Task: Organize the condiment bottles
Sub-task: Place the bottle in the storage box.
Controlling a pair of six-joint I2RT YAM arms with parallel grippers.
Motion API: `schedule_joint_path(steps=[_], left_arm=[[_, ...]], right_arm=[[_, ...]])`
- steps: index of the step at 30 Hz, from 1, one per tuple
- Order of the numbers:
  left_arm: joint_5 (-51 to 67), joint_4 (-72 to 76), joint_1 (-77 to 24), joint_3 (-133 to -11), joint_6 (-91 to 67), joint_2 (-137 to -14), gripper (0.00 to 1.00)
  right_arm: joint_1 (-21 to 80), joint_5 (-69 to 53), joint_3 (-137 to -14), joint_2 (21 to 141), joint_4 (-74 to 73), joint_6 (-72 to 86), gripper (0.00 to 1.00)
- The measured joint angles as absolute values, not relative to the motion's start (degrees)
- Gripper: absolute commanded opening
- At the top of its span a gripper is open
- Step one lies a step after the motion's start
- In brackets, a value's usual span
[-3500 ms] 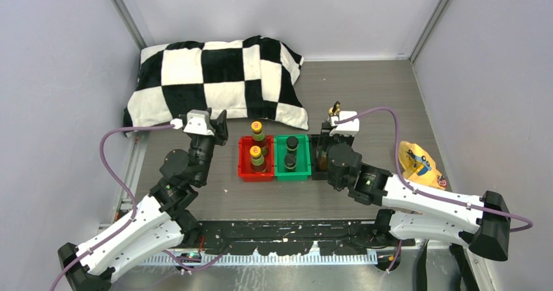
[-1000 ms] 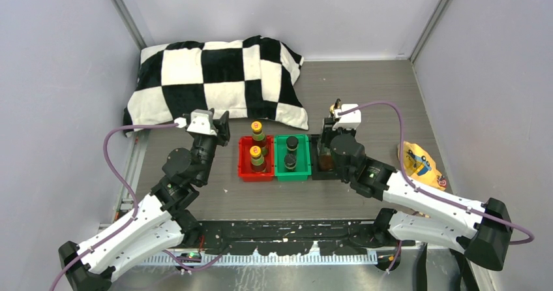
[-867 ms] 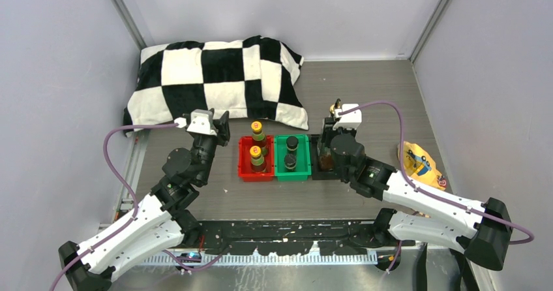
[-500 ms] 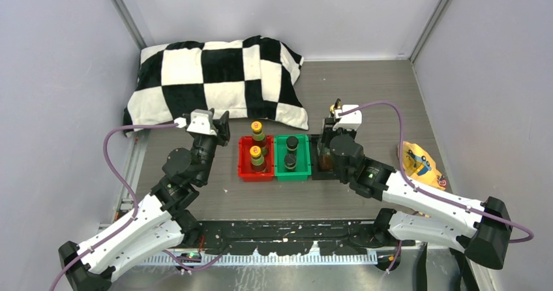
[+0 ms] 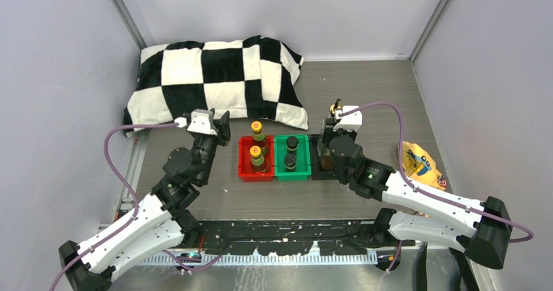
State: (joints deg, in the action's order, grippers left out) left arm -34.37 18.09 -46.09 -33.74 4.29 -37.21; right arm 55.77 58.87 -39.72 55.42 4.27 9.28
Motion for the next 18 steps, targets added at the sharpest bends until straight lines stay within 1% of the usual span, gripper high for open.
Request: schedule_joint_path(steps=[3, 18], left_arm=[[-34.3, 18.1, -46.1, -33.7, 3.9, -37.5, 0.44], [-34.2, 18.1, -46.1, -33.7, 3.4, -37.8, 0.44]], right_arm=[[55.8, 58.9, -39.6, 55.4, 4.3, 9.3, 0.15], [55.8, 59.0, -39.3, 55.4, 4.7, 10.0, 0.16]])
